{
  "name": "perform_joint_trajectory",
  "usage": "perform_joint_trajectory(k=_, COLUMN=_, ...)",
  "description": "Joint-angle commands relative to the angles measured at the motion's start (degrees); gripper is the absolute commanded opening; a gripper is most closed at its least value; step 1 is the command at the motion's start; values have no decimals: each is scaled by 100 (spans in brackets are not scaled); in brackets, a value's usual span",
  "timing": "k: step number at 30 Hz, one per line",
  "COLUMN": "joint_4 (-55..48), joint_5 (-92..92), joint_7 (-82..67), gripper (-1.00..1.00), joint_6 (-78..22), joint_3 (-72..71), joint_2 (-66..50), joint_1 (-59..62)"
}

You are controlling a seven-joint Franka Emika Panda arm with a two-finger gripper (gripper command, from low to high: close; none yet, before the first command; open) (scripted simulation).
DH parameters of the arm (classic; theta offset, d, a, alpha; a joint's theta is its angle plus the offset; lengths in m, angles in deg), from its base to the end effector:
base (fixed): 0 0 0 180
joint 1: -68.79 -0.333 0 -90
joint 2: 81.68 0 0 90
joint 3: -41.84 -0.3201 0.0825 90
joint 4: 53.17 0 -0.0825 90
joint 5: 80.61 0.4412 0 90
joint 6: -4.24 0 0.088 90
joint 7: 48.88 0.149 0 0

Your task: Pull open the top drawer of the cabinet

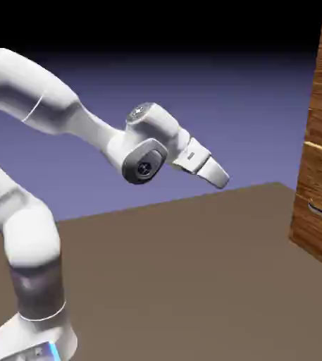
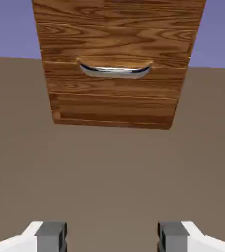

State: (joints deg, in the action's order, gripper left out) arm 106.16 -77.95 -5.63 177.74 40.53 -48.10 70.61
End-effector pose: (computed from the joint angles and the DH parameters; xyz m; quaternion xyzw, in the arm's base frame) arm 0.4673 -0.0081 0.4194 -0.8412 0.3585 -0.3750 0.1523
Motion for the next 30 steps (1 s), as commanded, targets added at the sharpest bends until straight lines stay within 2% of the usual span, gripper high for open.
perform_joint_trajectory(k=1, joint_4=-139, joint_5=221, joint_7=66, gripper=0, joint_6=-42, joint_3=-109, joint_2=76, joint_1=208)
perform_joint_trajectory(k=30, joint_4=-4169, joint_5=6623, joint_7=1973, gripper=0, joint_6=-1256, joint_3=-3267, joint_2=2284, joint_1=6230)
